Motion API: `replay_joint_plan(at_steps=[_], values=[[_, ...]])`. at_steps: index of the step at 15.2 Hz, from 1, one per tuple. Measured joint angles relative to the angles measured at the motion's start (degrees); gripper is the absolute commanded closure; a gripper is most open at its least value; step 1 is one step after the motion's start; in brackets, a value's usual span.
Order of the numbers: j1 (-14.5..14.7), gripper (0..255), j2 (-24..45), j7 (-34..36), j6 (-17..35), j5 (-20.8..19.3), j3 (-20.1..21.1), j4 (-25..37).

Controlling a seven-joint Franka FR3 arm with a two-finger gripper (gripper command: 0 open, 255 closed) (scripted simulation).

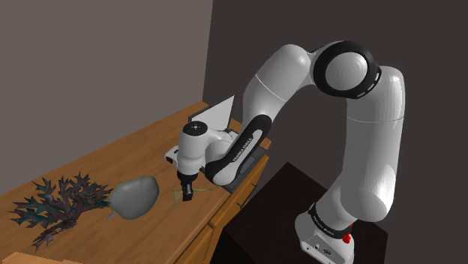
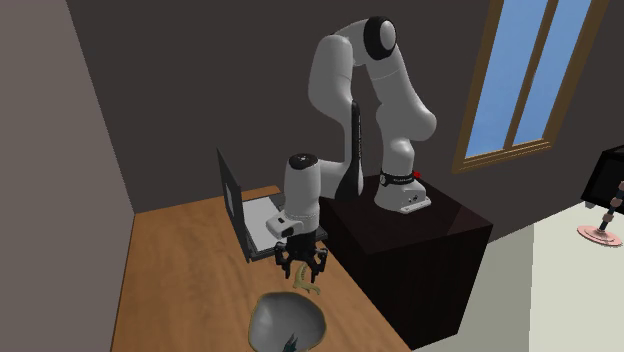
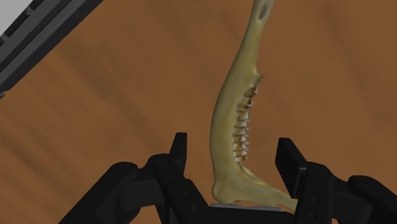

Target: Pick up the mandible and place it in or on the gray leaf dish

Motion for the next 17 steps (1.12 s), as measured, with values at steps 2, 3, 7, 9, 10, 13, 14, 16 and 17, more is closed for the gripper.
replay_joint_plan(at_steps=[2,3,7,9,10,13,14,16,17], values=[[0.0,255,0.0,0.0,0.0,0.0,0.0,0.0],[0.0,255,0.0,-0.1,0.0,0.0,0.0,0.0],[0.0,255,0.1,0.0,0.0,-0.1,0.0,0.1],[-0.7,255,-0.8,-0.6,-0.5,0.8,0.9,-0.3],[-1.3,255,-1.4,-1.0,-1.0,1.3,1.4,-0.4],[-2.7,255,-3.3,-2.3,-2.4,3.1,3.2,-1.0],[-3.2,255,-4.1,-2.7,-2.9,3.8,3.8,-1.2],[-4.3,255,-5.7,-3.9,-4.1,5.3,5.3,-1.6],[-4.9,255,-6.4,-4.4,-4.5,6.0,5.9,-1.9]])
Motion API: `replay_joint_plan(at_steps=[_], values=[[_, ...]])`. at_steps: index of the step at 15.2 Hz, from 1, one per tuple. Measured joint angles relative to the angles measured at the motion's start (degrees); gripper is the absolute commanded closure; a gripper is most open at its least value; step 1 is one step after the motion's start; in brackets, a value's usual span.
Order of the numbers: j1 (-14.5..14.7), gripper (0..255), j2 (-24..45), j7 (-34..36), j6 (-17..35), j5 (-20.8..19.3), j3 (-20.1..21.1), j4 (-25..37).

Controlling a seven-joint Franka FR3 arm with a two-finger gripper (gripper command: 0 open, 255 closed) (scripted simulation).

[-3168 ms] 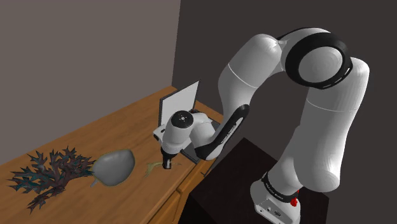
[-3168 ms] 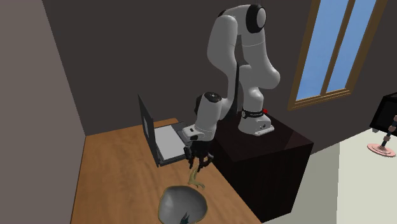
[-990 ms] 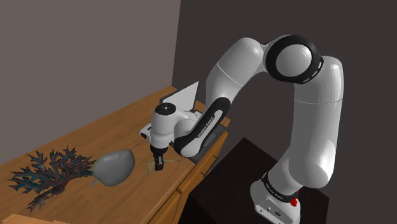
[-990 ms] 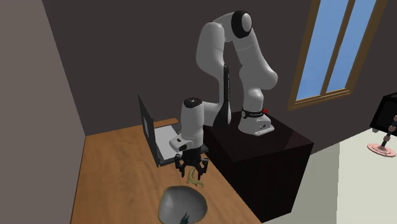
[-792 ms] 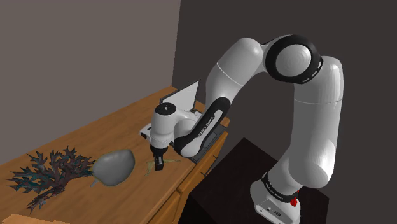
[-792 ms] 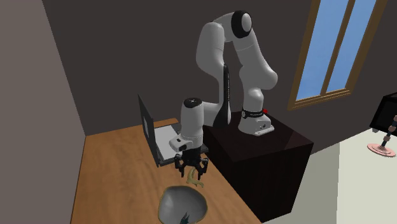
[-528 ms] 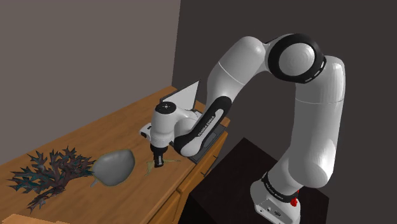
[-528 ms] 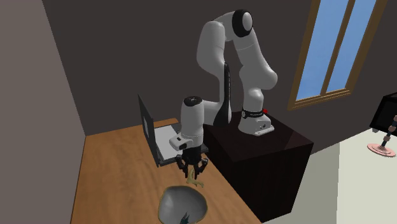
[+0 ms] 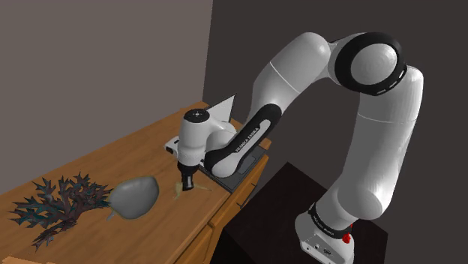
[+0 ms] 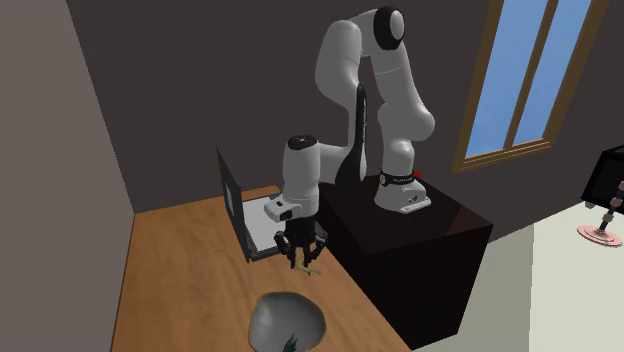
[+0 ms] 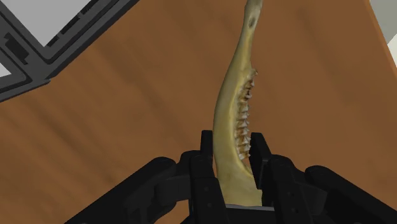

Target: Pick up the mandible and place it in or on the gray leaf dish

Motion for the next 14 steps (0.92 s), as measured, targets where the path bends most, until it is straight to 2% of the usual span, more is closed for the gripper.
replay_joint_plan(at_steps=[9,13,14], values=[[-4.5,255,-7.0,-5.6,-5.4,7.8,5.9,-0.8],[-5.9,255,-9.9,-7.9,-7.6,11.2,7.8,-0.9],[-5.2,255,-9.0,-7.0,-8.2,10.6,7.6,0.4]])
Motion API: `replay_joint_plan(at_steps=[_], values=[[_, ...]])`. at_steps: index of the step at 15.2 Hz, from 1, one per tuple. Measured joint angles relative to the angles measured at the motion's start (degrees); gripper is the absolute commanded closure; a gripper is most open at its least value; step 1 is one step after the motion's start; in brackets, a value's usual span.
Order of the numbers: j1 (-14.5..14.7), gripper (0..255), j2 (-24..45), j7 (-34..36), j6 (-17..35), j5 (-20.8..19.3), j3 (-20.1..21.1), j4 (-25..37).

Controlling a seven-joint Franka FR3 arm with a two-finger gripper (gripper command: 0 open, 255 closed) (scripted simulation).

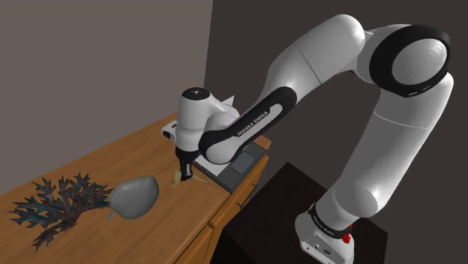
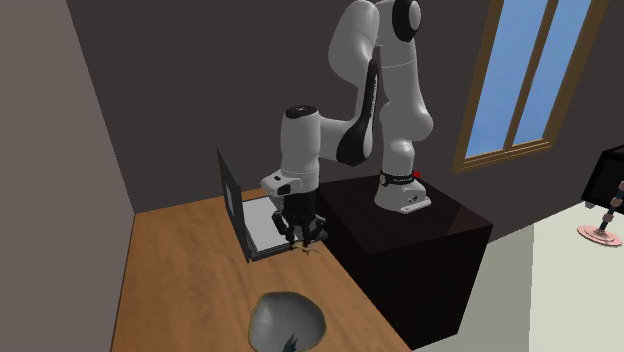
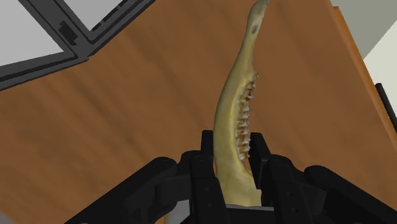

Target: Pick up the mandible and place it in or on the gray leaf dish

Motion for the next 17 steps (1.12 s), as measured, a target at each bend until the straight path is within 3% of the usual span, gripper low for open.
replay_joint_plan(at_steps=[5,10,15,17], values=[[5.4,255,7.2,5.2,-5.4,-4.4,-1.7,11.2],[12.6,255,17.6,9.2,-11.8,-8.7,-4.5,26.7],[19.1,255,26.7,10.5,-18.6,-10.5,-6.3,42.2],[20.2,255,28.9,10.6,-19.0,-11.0,-6.9,44.9]])
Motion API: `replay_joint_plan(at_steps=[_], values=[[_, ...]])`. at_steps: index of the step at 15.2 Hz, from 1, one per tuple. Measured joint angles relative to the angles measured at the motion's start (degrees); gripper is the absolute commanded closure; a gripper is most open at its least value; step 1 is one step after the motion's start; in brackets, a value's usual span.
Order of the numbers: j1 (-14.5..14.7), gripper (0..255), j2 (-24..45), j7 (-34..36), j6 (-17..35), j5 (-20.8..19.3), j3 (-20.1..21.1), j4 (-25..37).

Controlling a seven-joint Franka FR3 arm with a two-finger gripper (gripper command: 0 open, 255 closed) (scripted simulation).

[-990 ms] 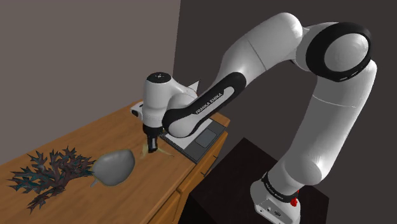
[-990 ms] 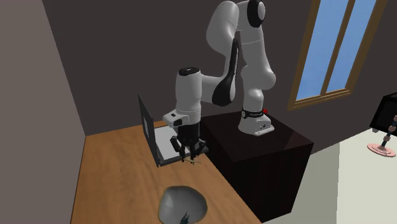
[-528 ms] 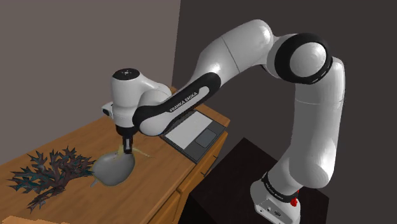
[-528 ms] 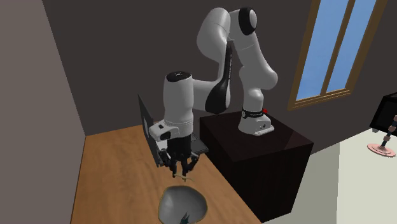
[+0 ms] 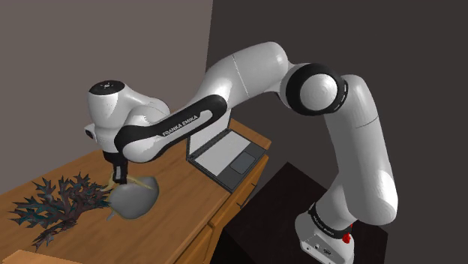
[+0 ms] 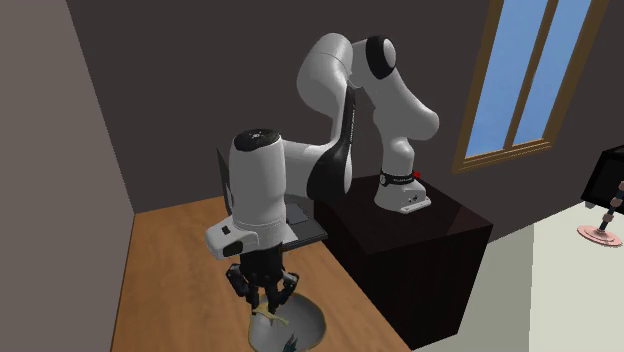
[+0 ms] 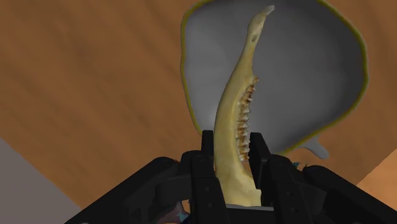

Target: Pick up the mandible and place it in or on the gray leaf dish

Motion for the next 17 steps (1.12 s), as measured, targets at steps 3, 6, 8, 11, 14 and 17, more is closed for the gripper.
replay_joint_plan(at_steps=[3,6,8,11,14,17], values=[[0.6,255,1.6,0.3,1.0,-0.6,-0.6,0.6],[0.9,255,2.9,0.7,2.4,-1.3,-1.2,0.5],[1.2,255,3.9,1.0,3.5,-1.8,-1.6,0.4],[1.6,255,5.3,1.2,4.7,-2.4,-2.2,0.8],[1.8,255,5.8,1.4,5.0,-2.6,-2.5,1.2],[1.8,255,5.9,1.4,5.2,-2.7,-2.5,1.3]])
